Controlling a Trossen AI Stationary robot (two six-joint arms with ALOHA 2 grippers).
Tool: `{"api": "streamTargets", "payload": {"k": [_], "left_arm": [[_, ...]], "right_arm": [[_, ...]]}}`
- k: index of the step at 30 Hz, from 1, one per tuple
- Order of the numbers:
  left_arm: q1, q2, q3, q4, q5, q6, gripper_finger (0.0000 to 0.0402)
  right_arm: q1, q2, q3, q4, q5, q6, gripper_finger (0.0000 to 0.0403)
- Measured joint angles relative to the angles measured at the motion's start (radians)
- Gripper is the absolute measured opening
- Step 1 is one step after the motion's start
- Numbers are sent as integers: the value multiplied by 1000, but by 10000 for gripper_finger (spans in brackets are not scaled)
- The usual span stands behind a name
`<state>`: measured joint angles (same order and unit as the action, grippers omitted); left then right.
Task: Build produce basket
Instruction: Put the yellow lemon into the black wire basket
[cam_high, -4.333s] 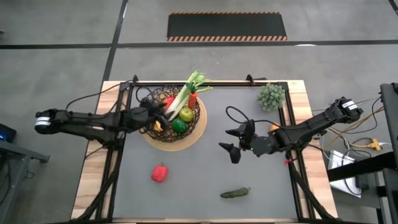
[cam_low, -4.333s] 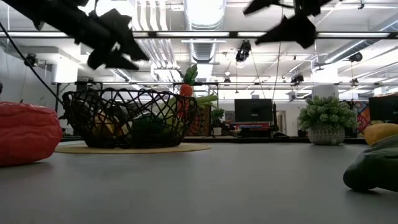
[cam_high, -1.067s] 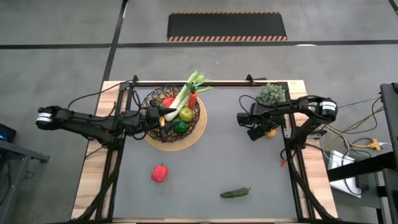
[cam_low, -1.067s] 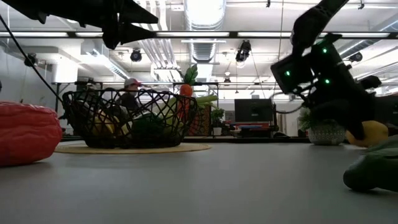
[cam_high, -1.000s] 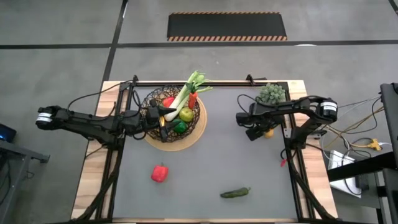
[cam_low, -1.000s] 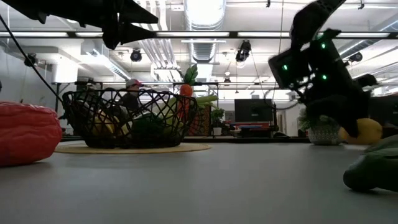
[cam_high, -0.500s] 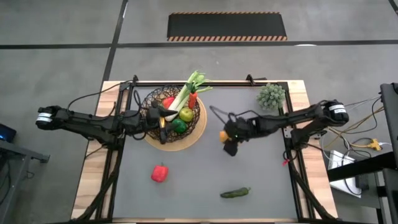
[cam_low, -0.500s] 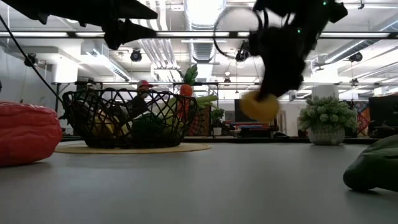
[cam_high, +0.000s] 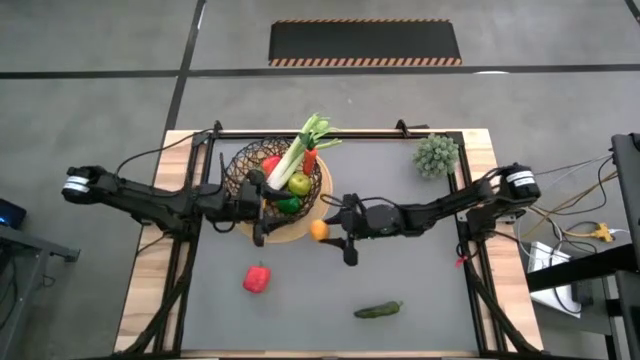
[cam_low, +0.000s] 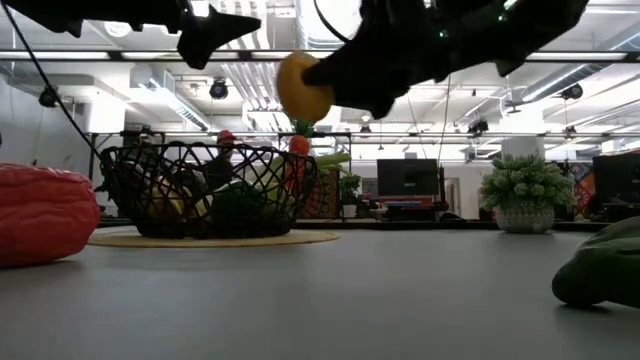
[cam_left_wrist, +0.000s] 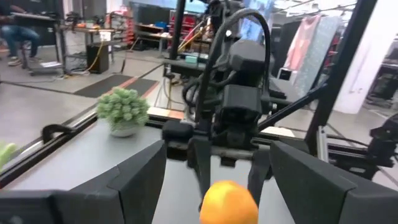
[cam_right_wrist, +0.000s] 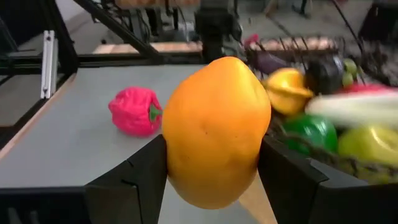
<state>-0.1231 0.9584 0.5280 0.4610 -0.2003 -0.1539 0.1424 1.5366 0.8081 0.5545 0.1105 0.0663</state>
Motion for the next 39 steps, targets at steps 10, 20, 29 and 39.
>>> {"api": "streamTargets", "payload": {"k": [10,20,29,39], "left_arm": [[-19,187,-1,146,35,-24,268],[-23,335,-1,246,128,-65,268],[-23,361,-1,250,126,-74,235],[-23,359,-1,253,120,-73,202]], "right_arm": [[2,157,3,370,-6,-137,207],[3,179,3,416,-6,-157,207],[3,178,3,413,-5,-156,207],[3,178,3,414,-4,-154,208]]}}
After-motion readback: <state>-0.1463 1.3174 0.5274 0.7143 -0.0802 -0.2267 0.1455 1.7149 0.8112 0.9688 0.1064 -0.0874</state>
